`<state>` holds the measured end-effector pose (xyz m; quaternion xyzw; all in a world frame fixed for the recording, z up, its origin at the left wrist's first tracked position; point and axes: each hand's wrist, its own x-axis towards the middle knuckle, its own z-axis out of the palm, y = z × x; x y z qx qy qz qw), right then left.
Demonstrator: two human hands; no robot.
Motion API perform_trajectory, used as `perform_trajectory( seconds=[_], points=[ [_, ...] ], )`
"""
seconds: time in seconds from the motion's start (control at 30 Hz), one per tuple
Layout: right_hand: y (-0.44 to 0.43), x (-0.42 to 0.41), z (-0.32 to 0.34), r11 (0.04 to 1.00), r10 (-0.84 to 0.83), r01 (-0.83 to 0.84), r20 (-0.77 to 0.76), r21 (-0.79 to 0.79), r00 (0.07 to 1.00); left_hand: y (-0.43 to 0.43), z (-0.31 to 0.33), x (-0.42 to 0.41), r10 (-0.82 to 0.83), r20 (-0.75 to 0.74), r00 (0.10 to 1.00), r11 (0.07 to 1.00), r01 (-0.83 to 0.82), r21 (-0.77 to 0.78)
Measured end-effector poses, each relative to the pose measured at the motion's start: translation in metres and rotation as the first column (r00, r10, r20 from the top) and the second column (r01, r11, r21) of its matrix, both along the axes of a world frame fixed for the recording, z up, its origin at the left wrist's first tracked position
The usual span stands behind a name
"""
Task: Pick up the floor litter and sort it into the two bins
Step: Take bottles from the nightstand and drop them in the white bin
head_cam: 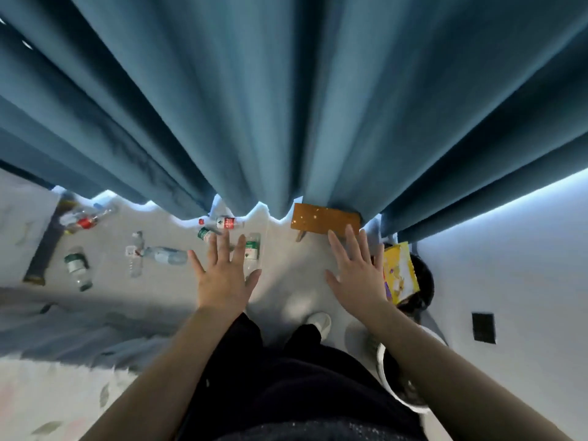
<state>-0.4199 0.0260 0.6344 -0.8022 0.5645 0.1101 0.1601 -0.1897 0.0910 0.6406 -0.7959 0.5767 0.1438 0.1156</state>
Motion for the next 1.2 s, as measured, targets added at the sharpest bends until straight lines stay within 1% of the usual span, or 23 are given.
perform_trajectory(
  seconds=[0.13,0.23,0.33,0.43,0.53,0.6,0.7,0.87,1.0,1.13,1.2],
  points=[
    [0.002,0.08,0.003,0.983,0.184,-0.184,-0.005,-0.002,0.983,0.04,0.003,0.061,0.187,-0.035,0.982,0.982,-0.187,-0.02],
    [0.011,0.15,0.005,0.956,0.292,-0.292,-0.02,0.004,0.956,0.07,0.002,0.114,0.295,-0.058,0.954,0.955,-0.296,-0.015],
    [0.028,0.23,0.009,0.944,0.328,-0.33,0.053,0.032,0.943,0.098,0.004,0.177,0.345,-0.06,0.937,0.938,-0.347,-0.019],
    [0.047,0.309,0.014,0.935,0.348,-0.354,0.14,0.017,0.927,0.125,0.012,0.243,0.384,-0.024,0.923,0.923,-0.385,-0.032],
    [0.064,0.373,0.016,0.9,0.432,-0.435,0.141,-0.009,0.891,0.151,0.021,0.3,0.467,-0.02,0.884,0.882,-0.468,-0.054],
    [0.069,0.406,0.016,0.88,0.473,-0.475,0.136,-0.021,0.87,0.165,0.023,0.329,0.52,-0.025,0.854,0.851,-0.52,-0.07],
    [0.069,0.444,0.015,0.853,0.52,-0.522,0.089,-0.002,0.85,0.178,0.023,0.359,0.588,-0.039,0.808,0.805,-0.59,-0.066],
    [0.054,0.494,0.016,0.793,0.606,-0.609,0.068,0.03,0.792,0.188,0.012,0.388,0.71,-0.118,0.695,0.687,-0.719,-0.099],
    [0.029,0.547,0.011,0.741,0.666,-0.669,0.061,0.055,0.743,0.177,0.002,0.421,0.766,-0.132,0.629,0.619,-0.778,-0.111],
    [0.001,0.61,0.004,0.663,0.745,-0.747,0.051,0.055,0.665,0.157,0.002,0.459,0.842,-0.126,0.525,0.509,-0.85,-0.136],
    [-0.011,0.644,0.006,0.631,0.772,-0.774,0.053,0.055,0.633,0.147,0.006,0.479,0.861,-0.124,0.494,0.475,-0.866,-0.156]
  ],
)
